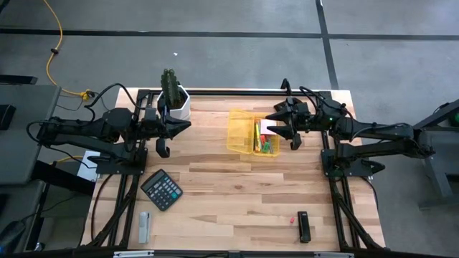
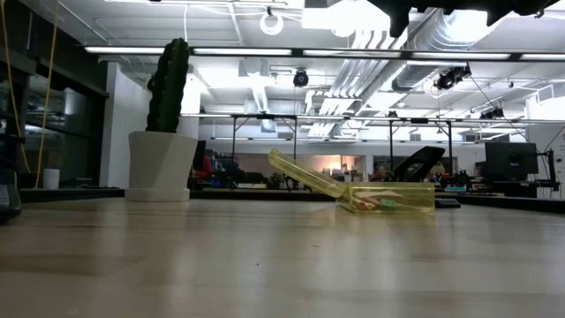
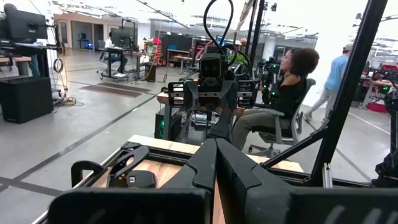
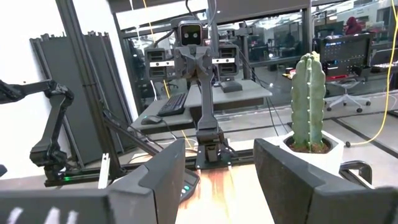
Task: Pack school essentials
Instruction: Put the pink pencil top eraser into the yellow supply box
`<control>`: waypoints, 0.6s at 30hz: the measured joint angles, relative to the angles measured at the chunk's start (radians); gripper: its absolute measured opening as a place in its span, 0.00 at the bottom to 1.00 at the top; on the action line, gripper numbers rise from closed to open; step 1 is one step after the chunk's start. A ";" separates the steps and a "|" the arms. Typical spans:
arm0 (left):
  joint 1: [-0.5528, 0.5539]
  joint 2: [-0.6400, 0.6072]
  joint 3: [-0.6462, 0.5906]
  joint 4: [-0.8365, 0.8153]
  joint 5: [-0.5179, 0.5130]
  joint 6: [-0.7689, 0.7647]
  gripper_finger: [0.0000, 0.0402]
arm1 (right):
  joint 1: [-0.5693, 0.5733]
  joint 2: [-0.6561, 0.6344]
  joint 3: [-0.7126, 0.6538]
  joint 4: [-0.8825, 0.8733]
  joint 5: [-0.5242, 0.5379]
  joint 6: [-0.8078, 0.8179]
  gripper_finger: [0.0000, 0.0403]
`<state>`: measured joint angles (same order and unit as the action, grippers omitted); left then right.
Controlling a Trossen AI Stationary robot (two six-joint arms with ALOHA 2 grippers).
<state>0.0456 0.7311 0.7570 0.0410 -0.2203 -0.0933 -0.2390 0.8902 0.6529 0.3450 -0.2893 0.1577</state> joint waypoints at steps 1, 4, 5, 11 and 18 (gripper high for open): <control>0.000 0.000 0.000 0.000 0.000 0.000 0.00 | 0.000 0.000 0.000 0.000 0.000 0.000 0.46; 0.000 0.000 0.000 -0.003 0.000 0.000 0.00 | 0.000 0.000 0.000 -0.004 -0.001 0.001 0.46; 0.000 0.000 0.000 -0.007 0.000 0.000 0.00 | 0.000 0.000 0.000 -0.007 -0.001 0.011 0.46; 0.000 0.000 0.000 -0.033 -0.001 0.000 0.00 | 0.078 0.021 0.001 -0.135 0.000 0.092 0.46; 0.000 0.000 0.000 -0.038 -0.002 -0.005 0.00 | 0.333 0.064 0.001 -0.410 -0.002 0.261 0.46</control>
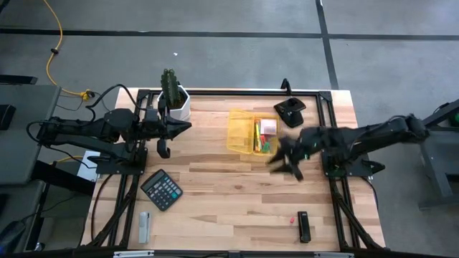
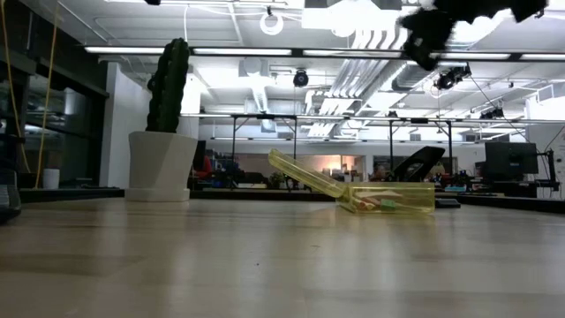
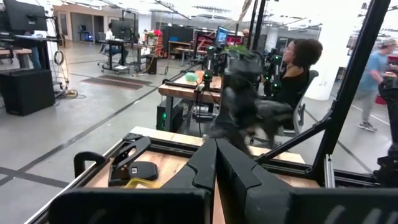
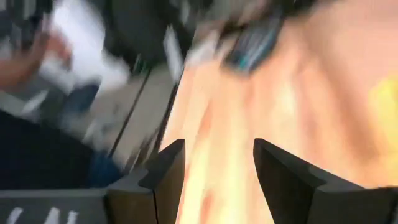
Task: Pack school essentials
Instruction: Put the pink pencil top eraser into the yellow supply box
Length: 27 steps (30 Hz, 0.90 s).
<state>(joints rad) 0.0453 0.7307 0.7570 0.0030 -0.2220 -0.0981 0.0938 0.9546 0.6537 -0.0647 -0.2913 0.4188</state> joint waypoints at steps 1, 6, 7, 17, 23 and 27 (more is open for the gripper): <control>0.000 0.000 0.000 -0.001 -0.005 0.000 0.00 | 0.045 0.009 0.000 -0.040 -0.001 0.018 0.46; 0.000 0.000 0.000 -0.010 -0.023 -0.002 0.00 | 0.261 0.083 0.000 -0.196 0.031 0.030 0.46; 0.000 0.000 0.000 -0.009 -0.025 -0.002 0.00 | 0.296 0.105 0.000 -0.214 0.040 0.026 0.46; 0.000 0.000 0.000 -0.030 -0.035 -0.003 0.00 | 0.483 0.378 0.000 -0.212 0.072 -0.021 0.46; 0.000 0.000 0.000 -0.037 -0.051 -0.003 0.00 | 0.536 0.488 0.000 -0.155 0.012 -0.027 0.46; 0.000 0.000 0.000 -0.037 -0.052 -0.003 0.00 | 0.578 0.531 0.000 -0.124 -0.014 -0.027 0.46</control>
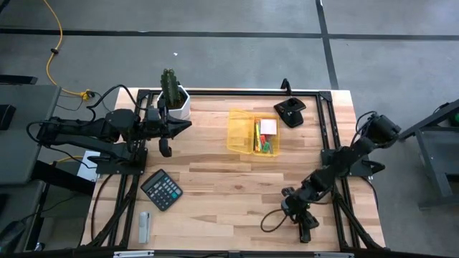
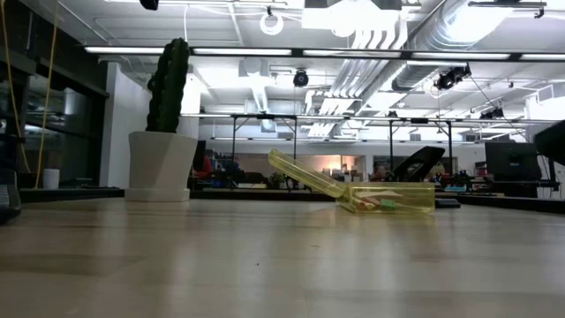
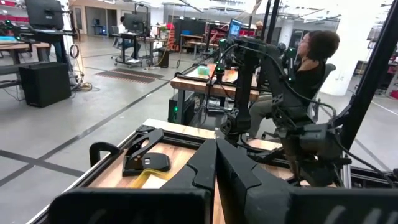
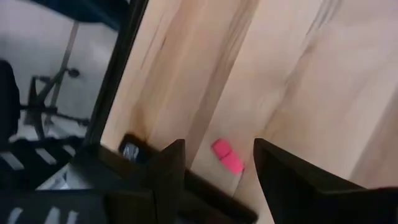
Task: Pack school essentials
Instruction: Put the pink pencil top eraser into the yellow supply box
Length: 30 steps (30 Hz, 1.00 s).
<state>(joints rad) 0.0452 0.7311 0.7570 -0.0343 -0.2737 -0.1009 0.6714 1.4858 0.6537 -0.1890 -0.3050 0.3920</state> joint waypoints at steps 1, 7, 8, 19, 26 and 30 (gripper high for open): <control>0.000 0.000 0.000 0.000 -0.003 0.000 0.00 | 0.009 0.009 0.000 0.003 0.003 0.000 0.46; 0.000 0.000 0.000 0.000 -0.003 0.000 0.00 | 0.031 0.052 0.000 0.007 0.062 0.000 0.46; 0.000 0.000 0.000 0.000 -0.003 0.000 0.00 | 0.032 0.059 0.000 0.008 0.067 0.000 0.46; 0.000 0.000 0.000 0.000 -0.003 0.000 0.00 | 0.034 0.083 0.002 0.026 0.151 -0.031 0.45; 0.000 0.000 0.000 0.000 -0.003 0.000 0.00 | 0.030 0.085 0.008 0.035 0.246 -0.034 0.46; 0.000 0.000 0.000 0.000 -0.003 0.000 0.00 | 0.028 0.088 0.037 -0.005 0.323 -0.043 0.46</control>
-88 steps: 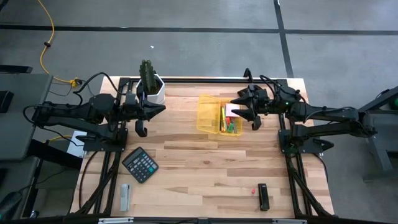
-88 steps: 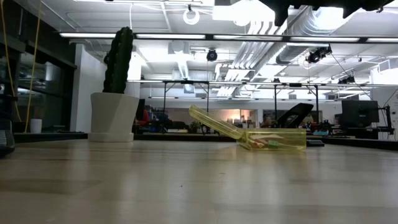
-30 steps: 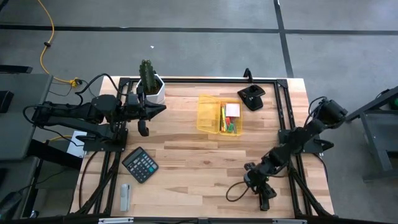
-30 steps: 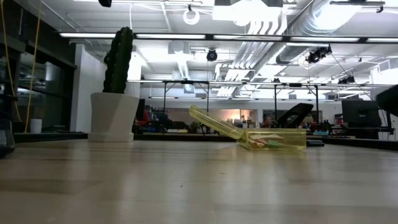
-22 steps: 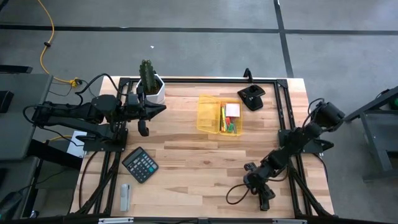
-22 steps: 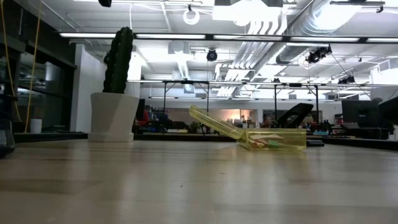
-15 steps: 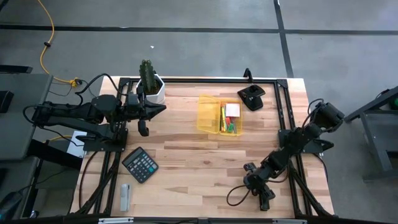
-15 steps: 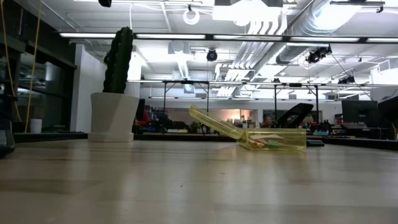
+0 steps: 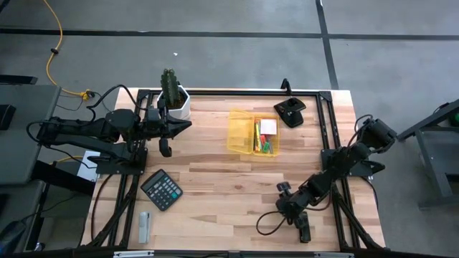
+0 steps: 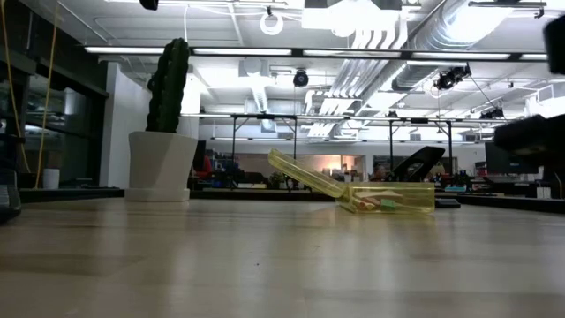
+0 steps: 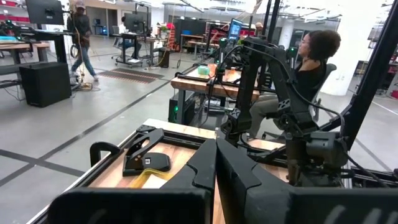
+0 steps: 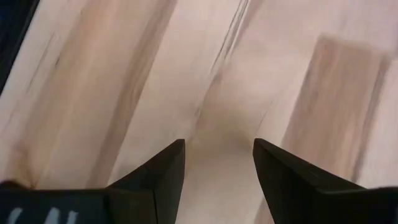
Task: Pack school essentials
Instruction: Put the pink pencil top eraser into the yellow supply box
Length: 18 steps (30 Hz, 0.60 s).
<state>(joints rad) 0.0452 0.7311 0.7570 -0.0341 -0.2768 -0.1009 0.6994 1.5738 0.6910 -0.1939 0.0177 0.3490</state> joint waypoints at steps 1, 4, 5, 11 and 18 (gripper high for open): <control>0.000 0.000 0.000 0.000 0.000 0.000 0.00 | -0.001 0.000 0.012 -0.007 0.004 -0.010 0.46; 0.000 0.000 0.000 0.000 0.000 0.000 0.00 | 0.000 -0.003 0.051 -0.041 -0.011 0.002 0.46; 0.000 0.000 0.000 0.000 0.000 0.000 0.00 | 0.000 -0.003 0.060 -0.059 -0.025 0.026 0.46; 0.000 0.000 0.000 0.000 0.001 0.000 0.00 | 0.013 -0.003 0.086 -0.137 -0.134 0.313 0.46; 0.000 0.000 0.000 0.000 0.002 0.000 0.00 | 0.096 -0.003 0.129 -0.155 -0.078 0.522 0.46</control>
<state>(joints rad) 0.0452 0.7311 0.7570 -0.0341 -0.2750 -0.1013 0.7950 1.5707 0.8204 -0.3491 -0.0600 0.8705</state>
